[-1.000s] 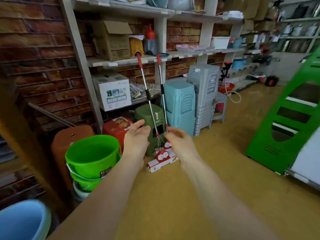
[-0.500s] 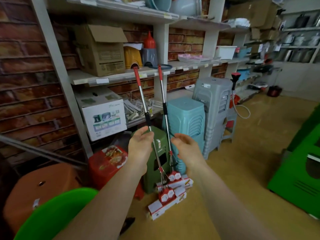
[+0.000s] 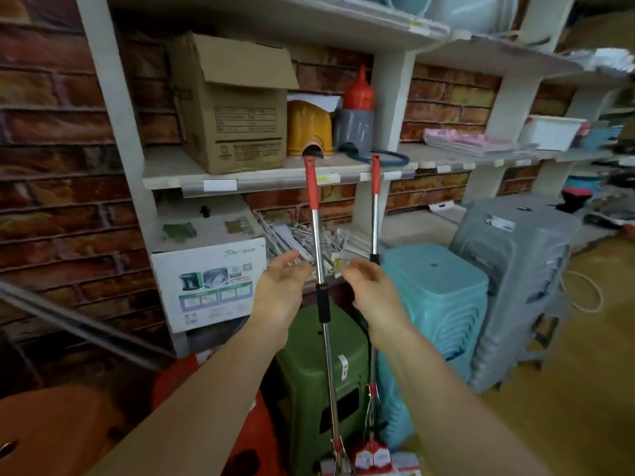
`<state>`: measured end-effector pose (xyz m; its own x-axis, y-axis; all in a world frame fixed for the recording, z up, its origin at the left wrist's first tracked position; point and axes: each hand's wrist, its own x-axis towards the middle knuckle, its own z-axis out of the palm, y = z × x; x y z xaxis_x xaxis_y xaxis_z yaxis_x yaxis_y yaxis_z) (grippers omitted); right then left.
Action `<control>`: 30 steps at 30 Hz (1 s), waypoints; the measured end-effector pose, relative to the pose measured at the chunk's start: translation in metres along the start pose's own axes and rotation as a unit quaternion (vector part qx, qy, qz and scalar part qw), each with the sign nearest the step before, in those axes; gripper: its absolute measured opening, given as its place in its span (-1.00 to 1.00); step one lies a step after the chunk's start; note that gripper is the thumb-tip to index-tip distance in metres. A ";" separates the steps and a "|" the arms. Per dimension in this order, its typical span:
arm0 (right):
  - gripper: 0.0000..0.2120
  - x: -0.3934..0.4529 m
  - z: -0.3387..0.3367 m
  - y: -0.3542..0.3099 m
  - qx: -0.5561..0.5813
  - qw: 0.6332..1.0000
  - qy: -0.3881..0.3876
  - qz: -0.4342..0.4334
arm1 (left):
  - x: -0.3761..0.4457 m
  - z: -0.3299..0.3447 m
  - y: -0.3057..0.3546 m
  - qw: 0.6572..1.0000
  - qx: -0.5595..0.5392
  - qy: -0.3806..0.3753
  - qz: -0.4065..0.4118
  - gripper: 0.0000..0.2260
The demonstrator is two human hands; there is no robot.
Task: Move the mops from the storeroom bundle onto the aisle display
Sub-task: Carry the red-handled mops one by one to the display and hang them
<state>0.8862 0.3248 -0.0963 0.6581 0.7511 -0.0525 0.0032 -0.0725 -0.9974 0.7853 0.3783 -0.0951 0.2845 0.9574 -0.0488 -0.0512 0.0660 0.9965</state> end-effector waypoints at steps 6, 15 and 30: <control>-0.70 0.097 0.020 -0.006 -0.007 1.000 -0.004 -0.006 | 0.103 0.015 0.012 0.999 0.037 -0.013 0.009 -0.73; -0.66 0.235 0.063 -0.007 -0.039 0.999 0.025 0.028 | 0.270 0.049 0.024 0.993 0.100 -0.064 0.014 -0.70; -0.55 0.335 0.086 -0.005 -0.098 0.994 0.028 0.036 | 0.410 0.108 0.030 0.979 0.180 -0.082 0.044 -0.70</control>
<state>1.0417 0.6331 -0.1130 0.7034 0.7015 -0.1142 0.0981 -0.2550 -0.9620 1.0034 0.7430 -0.0777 0.4451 0.8953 0.0208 0.2496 -0.1463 0.9573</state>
